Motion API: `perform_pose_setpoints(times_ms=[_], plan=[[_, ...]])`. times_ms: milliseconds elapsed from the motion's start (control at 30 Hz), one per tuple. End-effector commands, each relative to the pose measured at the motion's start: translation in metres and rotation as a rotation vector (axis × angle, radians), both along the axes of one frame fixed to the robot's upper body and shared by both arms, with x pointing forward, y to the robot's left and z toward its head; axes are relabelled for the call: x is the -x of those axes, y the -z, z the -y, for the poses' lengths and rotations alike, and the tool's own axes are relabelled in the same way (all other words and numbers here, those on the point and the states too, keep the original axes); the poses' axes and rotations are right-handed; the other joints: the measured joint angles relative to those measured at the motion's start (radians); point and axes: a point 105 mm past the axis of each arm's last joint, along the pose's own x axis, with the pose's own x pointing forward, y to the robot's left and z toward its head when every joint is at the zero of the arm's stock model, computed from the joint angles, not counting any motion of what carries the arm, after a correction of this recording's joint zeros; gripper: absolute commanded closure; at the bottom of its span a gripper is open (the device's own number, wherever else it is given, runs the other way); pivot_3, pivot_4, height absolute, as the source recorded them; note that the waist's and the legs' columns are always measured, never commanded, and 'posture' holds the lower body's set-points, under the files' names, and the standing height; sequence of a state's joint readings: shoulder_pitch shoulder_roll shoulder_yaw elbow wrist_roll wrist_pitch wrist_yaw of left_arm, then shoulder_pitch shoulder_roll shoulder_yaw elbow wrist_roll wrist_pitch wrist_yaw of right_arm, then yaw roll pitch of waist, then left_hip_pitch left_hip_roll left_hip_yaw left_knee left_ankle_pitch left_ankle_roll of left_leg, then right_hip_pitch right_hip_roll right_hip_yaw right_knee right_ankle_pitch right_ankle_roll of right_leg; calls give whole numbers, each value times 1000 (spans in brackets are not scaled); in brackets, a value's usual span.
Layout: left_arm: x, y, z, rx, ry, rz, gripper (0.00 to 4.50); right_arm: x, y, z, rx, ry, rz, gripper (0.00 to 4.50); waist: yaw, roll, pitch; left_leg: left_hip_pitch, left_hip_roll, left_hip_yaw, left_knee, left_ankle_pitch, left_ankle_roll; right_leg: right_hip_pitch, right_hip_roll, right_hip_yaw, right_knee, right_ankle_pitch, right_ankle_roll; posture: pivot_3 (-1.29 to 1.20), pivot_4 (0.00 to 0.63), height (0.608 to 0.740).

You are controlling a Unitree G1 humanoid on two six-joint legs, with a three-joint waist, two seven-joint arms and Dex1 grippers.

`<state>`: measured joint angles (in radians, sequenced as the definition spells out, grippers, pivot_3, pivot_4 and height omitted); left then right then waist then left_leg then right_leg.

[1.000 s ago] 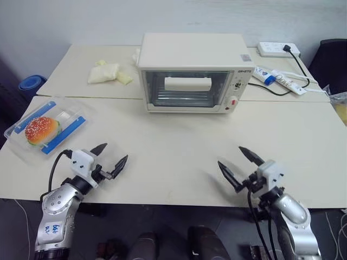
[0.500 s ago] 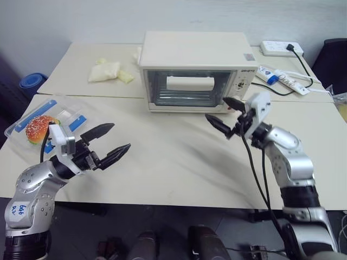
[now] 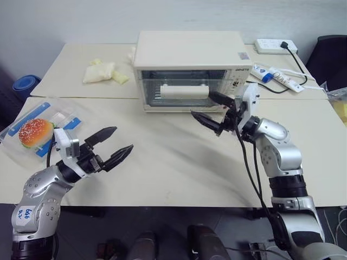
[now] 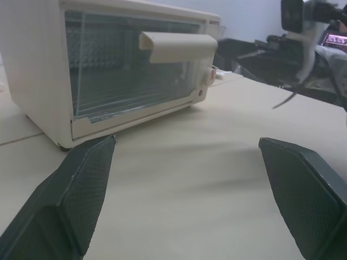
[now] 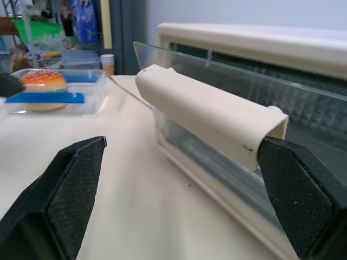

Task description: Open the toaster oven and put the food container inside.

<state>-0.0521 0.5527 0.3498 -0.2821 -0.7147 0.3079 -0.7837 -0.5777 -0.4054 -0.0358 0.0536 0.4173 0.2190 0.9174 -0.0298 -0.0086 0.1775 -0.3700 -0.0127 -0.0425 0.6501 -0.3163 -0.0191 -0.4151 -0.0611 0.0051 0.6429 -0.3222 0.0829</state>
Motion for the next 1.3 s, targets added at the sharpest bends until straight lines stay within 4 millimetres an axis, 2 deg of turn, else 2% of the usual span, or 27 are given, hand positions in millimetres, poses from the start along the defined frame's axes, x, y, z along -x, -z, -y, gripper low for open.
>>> perform_pose_setpoints(times_ms=[33,100,367,533,667,833,1033,1167,1267,1300], plan=[[-9,-14,-14,53,-40,39,187,24,9,-8,86,-84,55,12,3,0,0,0,0,0,0,0,0,0,0,0,0,0,0,0,150,740],[-22,-23,-15,64,-52,59,535,26,16,-8,82,-73,34,0,3,0,0,0,0,0,2,-1,2,1,0,0,0,0,0,0,150,740],[-91,-55,6,86,-99,170,2976,24,23,-7,91,-34,38,0,2,0,0,1,-1,0,4,2,-2,1,0,-1,3,0,0,0,150,740],[-123,-56,20,70,-120,168,4462,25,26,-6,93,-24,38,0,0,-1,0,-1,-2,1,3,1,-1,0,0,-1,4,0,1,0,150,740],[-126,-44,47,34,2,142,4462,26,27,4,102,15,49,0,4,-1,0,-1,-2,2,3,1,-1,0,0,-1,4,1,1,0,150,740],[-116,-21,63,-25,123,97,4462,40,40,24,128,79,44,0,7,-1,1,-2,-2,1,4,1,-1,0,-1,-1,3,1,1,0,150,740],[-105,11,67,-137,152,24,4462,67,64,68,113,220,-4,0,13,-1,1,0,-3,2,5,1,0,1,-1,0,2,1,1,0,150,740],[-93,40,65,-254,132,-31,4462,72,61,104,85,387,45,0,13,-1,1,1,-2,2,8,1,0,3,0,1,3,1,2,0,150,740],[-92,45,64,-219,80,-69,4462,65,55,118,90,487,100,0,16,-1,1,2,-2,1,8,-1,3,4,-1,1,4,1,2,0,150,740],[-91,40,64,-183,62,-75,4462,65,52,115,65,440,82,0,17,-1,1,2,-2,1,8,-1,4,4,-1,1,5,1,2,0,150,740]])
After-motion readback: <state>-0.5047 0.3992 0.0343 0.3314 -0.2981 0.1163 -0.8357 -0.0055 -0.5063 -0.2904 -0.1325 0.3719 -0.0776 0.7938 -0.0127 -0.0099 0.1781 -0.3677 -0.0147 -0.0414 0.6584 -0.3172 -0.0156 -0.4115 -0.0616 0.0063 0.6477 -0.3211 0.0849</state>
